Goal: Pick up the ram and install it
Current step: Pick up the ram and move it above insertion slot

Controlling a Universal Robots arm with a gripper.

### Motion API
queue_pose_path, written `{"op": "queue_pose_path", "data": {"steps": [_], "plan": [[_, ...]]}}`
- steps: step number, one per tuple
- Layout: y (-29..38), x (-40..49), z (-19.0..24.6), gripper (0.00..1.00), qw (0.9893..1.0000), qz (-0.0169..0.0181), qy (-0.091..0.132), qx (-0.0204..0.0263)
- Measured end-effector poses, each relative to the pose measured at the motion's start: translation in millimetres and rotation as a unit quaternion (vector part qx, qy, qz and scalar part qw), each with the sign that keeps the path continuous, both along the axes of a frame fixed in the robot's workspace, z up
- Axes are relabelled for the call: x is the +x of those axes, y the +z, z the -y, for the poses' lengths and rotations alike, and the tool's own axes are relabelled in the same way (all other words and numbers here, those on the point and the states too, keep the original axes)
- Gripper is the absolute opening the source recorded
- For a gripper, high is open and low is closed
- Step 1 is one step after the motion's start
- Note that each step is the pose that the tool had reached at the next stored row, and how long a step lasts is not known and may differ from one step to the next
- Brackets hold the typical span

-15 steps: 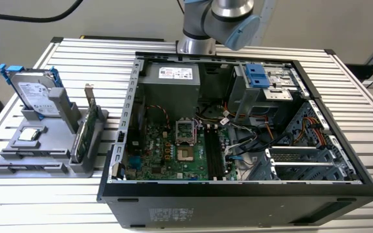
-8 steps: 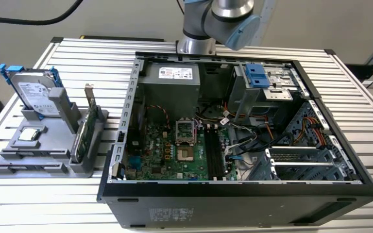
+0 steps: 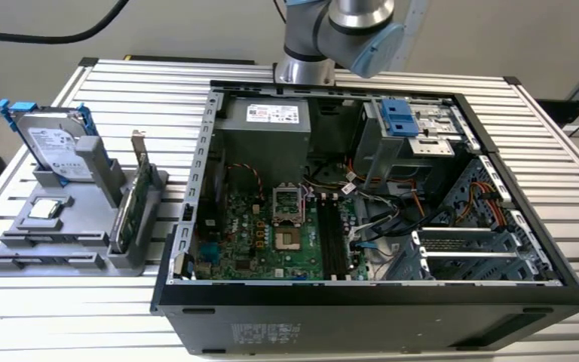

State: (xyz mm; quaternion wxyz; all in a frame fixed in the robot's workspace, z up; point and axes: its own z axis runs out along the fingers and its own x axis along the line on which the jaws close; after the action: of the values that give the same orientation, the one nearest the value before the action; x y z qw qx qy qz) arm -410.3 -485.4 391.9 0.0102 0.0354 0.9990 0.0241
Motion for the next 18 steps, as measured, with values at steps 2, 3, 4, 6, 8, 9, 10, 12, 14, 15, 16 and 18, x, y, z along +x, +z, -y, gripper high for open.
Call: {"op": "queue_pose_path", "data": {"steps": [2, 3, 4, 6, 8, 9, 10, 12, 14, 15, 16, 18], "plan": [[0.0, -0.1, 1.9, 0.0, 1.0, 0.0, 0.0, 0.0], [0.0, -0.1, 2.7, 0.0, 1.0, 0.0, 0.0, 0.0], [0.0, -0.2, 3.6, 0.0, 1.0, 0.0, 0.0, 0.0], [-0.1, -0.2, 5.4, 0.0, 1.0, 0.0, 0.0, 0.0], [-0.1, -0.3, 7.0, 0.0, 1.0, 0.0, 0.0, 0.0], [-0.1, -0.4, 7.7, 0.0, 1.0, 0.0, 0.0, 0.0], [-0.1, -0.4, 8.5, 0.0, 1.0, 0.0, 0.0, 0.0], [-0.1, -0.5, 9.8, 0.0, 1.0, 0.0, 0.0, 0.0], [-0.2, -0.6, 11.0, 0.0, 1.0, 0.0, 0.0, 0.0], [-0.2, -0.7, 11.5, 0.0, 1.0, 0.0, 0.0, 0.0], [-0.2, -0.7, 12.1, 0.0, 1.0, 0.0, 0.0, 0.0], [-0.2, -0.9, 13.0, 0.0, 1.0, 0.0, 0.0, 0.0]]}}
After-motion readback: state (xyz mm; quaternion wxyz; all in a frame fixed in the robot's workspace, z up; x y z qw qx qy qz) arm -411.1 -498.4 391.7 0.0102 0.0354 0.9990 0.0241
